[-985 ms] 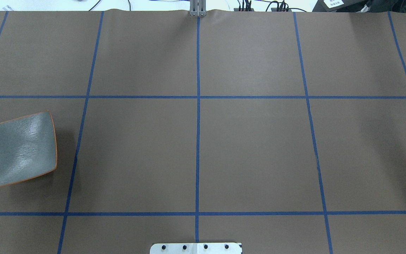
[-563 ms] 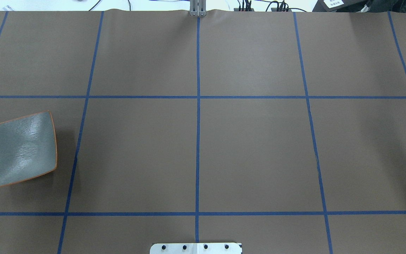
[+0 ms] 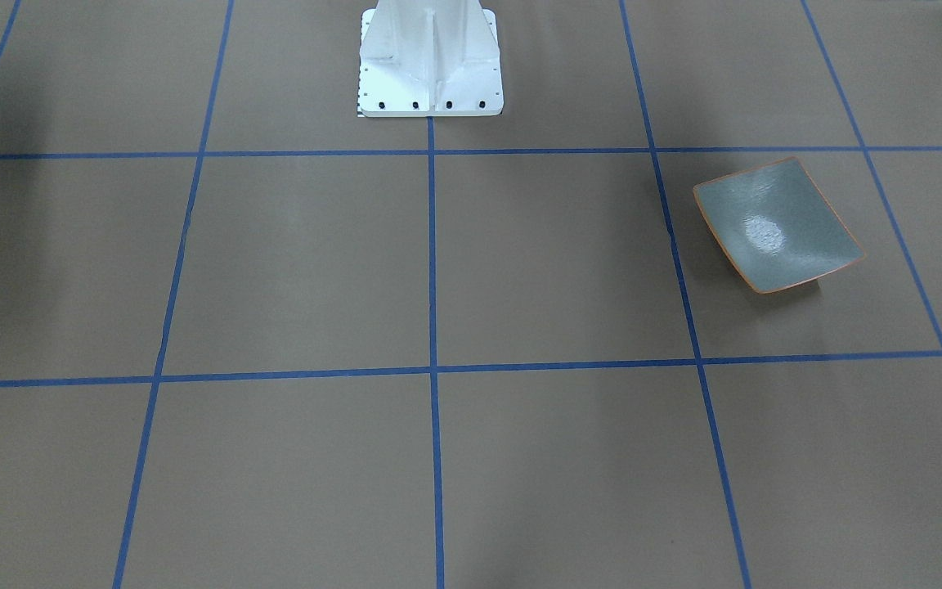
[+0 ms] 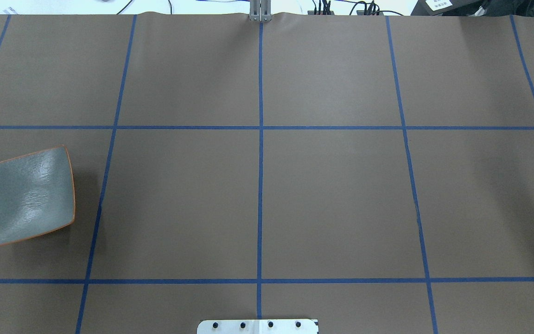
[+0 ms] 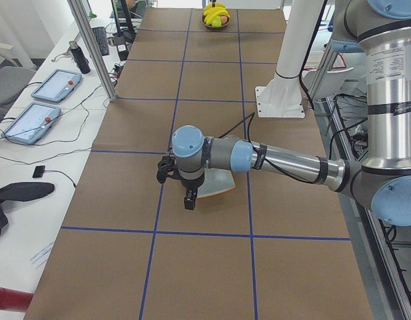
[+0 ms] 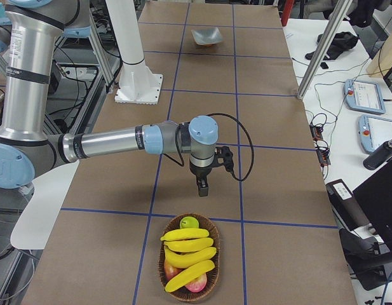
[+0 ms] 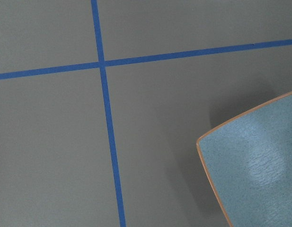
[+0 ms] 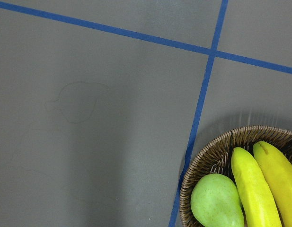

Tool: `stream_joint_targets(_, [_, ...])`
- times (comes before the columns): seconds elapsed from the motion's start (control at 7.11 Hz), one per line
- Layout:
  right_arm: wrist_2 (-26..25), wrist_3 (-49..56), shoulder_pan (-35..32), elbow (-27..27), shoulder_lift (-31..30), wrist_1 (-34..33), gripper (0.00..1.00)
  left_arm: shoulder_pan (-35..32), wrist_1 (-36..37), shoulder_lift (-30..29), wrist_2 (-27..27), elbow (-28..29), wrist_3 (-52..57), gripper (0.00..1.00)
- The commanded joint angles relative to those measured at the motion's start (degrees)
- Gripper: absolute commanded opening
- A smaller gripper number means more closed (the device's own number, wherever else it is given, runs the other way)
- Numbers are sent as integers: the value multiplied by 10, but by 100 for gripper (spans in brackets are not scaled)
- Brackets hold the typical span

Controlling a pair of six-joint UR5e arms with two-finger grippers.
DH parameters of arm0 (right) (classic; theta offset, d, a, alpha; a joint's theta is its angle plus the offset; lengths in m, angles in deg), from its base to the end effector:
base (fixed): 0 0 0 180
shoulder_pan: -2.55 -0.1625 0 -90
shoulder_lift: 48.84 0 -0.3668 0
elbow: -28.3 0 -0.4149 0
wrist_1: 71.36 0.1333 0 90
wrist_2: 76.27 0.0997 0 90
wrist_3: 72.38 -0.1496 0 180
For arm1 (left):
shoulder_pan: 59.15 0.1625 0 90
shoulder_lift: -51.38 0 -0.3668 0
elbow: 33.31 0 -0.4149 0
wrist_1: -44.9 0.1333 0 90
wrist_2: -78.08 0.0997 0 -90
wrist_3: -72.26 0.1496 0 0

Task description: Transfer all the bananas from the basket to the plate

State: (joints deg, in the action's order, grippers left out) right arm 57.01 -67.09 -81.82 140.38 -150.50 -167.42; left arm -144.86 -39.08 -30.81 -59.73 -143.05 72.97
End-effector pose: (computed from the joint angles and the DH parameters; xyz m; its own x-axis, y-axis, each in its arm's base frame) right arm -0.0127 -0.4425 0.5477 0.7073 -0.2142 0.6737 0.1637 0.9767 0.1387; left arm 0.0124 -0.4660 0.5298 0.6630 0.1386 -0.7357 -0.0826 0.9903 0.1121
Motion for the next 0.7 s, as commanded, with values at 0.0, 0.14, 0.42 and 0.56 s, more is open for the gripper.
stream_joint_targets(0.0, [1,3,0,1,0,0,100,0,-1,-2,0,-1,-1,100])
stream_joint_targets(0.14, [2,2,0,-1,0,0,100,1,0,-6,0,3,-2,100])
stream_joint_targets(0.42, [0,42,0,-20,5,0,100,2,0,-6,0,4,-1,100])
stream_joint_targets(0.56, [1,93,-10,-41,8,-1,100,2,1,-6,0,7,-3,100])
